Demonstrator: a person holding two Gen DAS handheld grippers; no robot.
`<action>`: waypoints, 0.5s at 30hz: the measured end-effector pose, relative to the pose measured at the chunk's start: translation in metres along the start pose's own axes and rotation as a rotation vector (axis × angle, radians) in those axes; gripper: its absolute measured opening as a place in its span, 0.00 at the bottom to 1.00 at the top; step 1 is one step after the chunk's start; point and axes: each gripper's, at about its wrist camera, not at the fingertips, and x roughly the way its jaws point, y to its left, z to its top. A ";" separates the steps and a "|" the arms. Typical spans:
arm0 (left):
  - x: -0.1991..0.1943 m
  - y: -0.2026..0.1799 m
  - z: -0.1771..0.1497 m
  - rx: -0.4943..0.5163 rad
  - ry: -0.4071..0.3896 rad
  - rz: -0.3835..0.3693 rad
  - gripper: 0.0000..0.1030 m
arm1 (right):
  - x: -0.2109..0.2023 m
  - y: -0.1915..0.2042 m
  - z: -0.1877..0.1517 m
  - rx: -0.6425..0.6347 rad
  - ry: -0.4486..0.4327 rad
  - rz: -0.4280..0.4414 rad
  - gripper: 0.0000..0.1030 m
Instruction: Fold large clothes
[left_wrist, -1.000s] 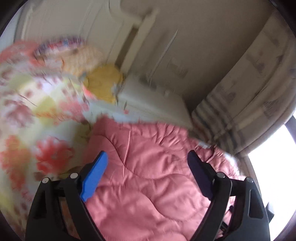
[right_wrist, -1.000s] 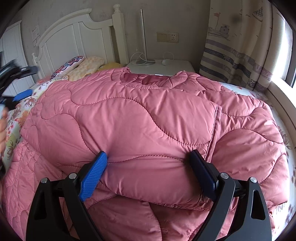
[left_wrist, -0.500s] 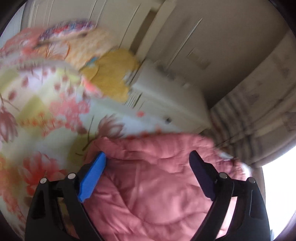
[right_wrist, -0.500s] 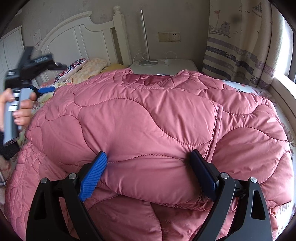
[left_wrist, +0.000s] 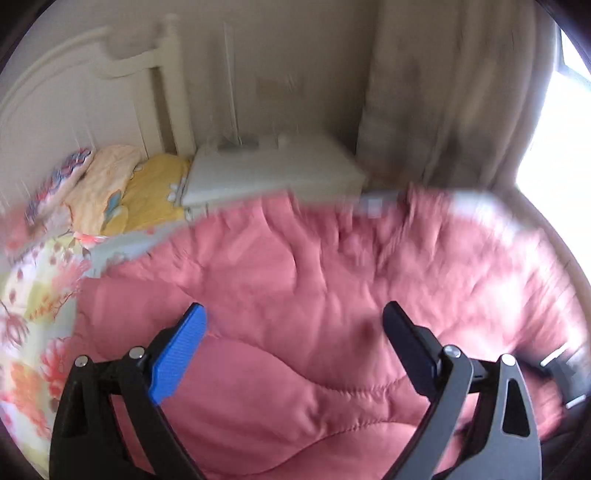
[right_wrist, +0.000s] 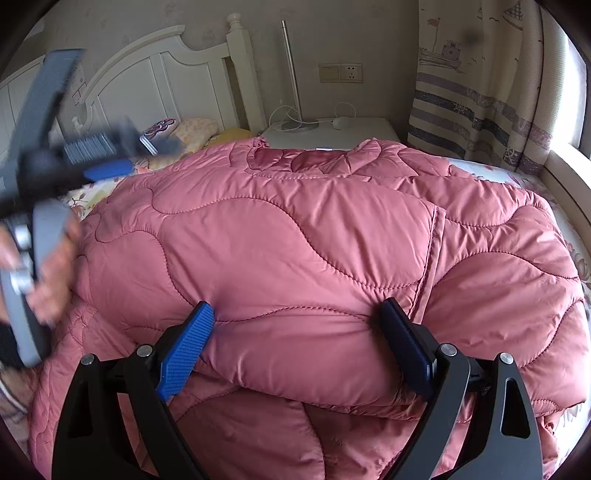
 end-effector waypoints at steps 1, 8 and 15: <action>0.011 -0.005 -0.006 0.018 0.021 0.031 0.95 | 0.000 0.000 0.000 0.002 -0.001 0.002 0.86; -0.041 0.019 -0.024 -0.129 -0.077 -0.058 0.95 | -0.001 -0.001 0.000 0.015 -0.002 0.013 0.86; -0.022 0.018 -0.067 -0.041 -0.013 -0.023 0.98 | -0.001 -0.002 0.000 0.016 -0.004 0.021 0.86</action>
